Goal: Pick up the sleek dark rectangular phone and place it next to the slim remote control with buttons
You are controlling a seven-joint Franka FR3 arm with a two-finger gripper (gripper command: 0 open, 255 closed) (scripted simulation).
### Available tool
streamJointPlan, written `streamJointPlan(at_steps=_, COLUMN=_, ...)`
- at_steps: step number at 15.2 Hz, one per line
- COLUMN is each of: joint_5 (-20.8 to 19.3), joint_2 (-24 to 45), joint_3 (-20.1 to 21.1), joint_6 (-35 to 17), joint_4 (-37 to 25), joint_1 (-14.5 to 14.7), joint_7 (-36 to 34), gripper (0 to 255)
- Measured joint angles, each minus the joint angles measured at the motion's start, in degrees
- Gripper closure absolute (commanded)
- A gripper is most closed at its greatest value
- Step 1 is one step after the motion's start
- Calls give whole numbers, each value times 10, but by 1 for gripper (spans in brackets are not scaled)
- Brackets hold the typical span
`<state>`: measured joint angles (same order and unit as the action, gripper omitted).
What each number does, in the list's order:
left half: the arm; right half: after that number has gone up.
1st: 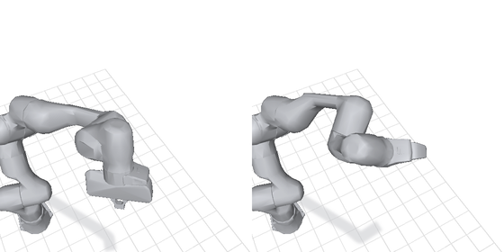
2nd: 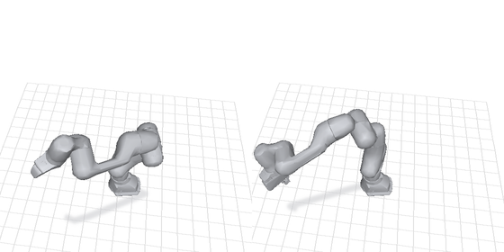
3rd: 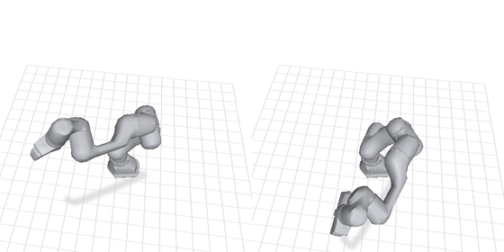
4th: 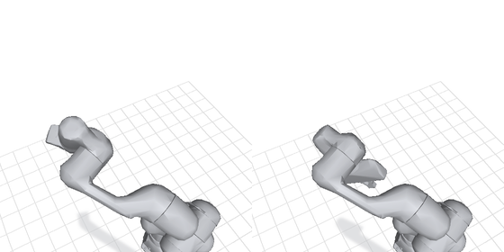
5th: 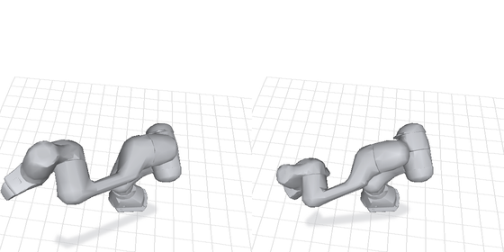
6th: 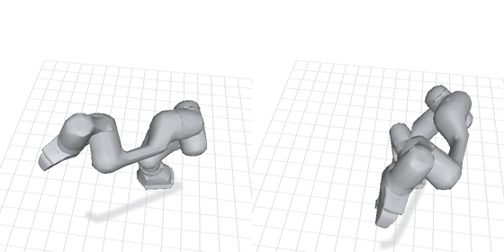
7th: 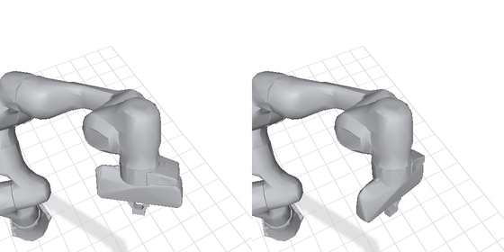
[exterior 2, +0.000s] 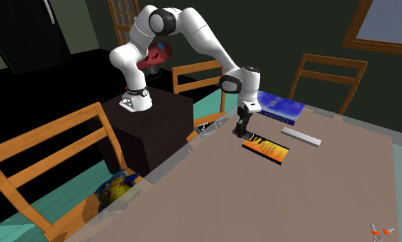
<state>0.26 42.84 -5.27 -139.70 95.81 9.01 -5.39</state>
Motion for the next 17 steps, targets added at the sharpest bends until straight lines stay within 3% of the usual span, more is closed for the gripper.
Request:
streamJointPlan(at_steps=6, joint_5=-4, joint_2=38, joint_3=5, joint_6=39, joint_4=-74, joint_1=55, joint_7=-64, gripper=255)
streamJointPlan(at_steps=11, joint_5=-6, joint_2=91, joint_3=10, joint_6=88, joint_4=-173, joint_1=95, joint_7=-112, gripper=255)
streamJointPlan(at_steps=17, joint_5=-7, joint_2=192, joint_3=16, joint_6=180, joint_4=-363, joint_1=137, joint_7=-164, gripper=255)
